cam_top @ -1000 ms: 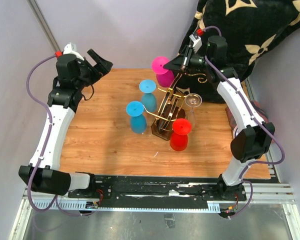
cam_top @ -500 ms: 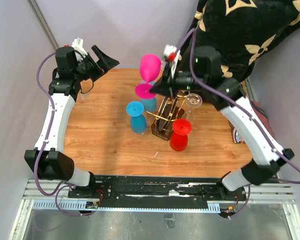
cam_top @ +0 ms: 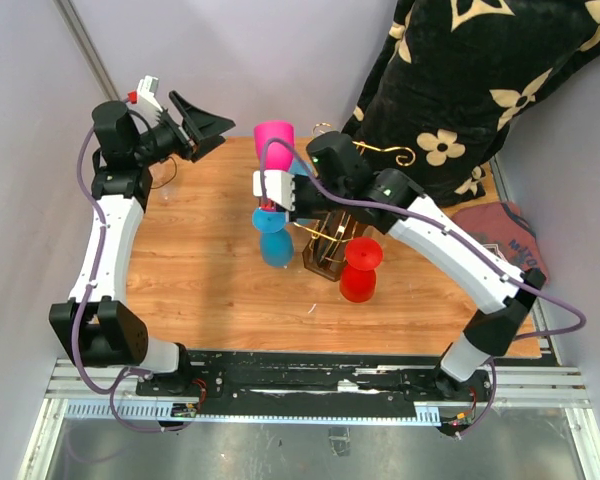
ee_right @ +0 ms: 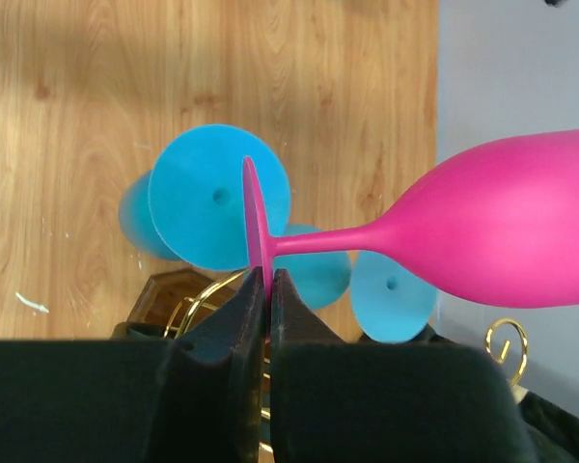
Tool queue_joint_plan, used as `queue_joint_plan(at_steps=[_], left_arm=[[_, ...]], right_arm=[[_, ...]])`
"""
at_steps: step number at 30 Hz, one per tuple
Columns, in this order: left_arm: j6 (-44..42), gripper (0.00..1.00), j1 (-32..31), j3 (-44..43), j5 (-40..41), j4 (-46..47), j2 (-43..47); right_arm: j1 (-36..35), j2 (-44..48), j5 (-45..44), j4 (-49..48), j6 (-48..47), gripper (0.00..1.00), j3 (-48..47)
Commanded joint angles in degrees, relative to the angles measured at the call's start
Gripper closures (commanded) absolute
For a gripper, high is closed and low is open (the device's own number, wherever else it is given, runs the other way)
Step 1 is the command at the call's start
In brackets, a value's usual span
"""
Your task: Take the wine glass off the wine glass rack
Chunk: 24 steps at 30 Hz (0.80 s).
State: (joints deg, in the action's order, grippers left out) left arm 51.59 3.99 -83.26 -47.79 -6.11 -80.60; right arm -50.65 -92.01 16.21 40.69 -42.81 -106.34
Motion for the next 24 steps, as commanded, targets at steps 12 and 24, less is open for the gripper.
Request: queue_joint_plan(at_steps=[12, 24], left_arm=[[-10.4, 0.0, 0.2, -7.4, -9.3, -17.1, -3.5], [-10.9, 0.0, 0.2, -7.4, -11.5, -18.5, -3.9]], right_arm=[[-5.4, -7.7, -2.8, 9.7, -11.2, 0.99, -14.6], [-8.2, -10.9, -3.0, 12.7, -12.6, 0.99, -18.6]])
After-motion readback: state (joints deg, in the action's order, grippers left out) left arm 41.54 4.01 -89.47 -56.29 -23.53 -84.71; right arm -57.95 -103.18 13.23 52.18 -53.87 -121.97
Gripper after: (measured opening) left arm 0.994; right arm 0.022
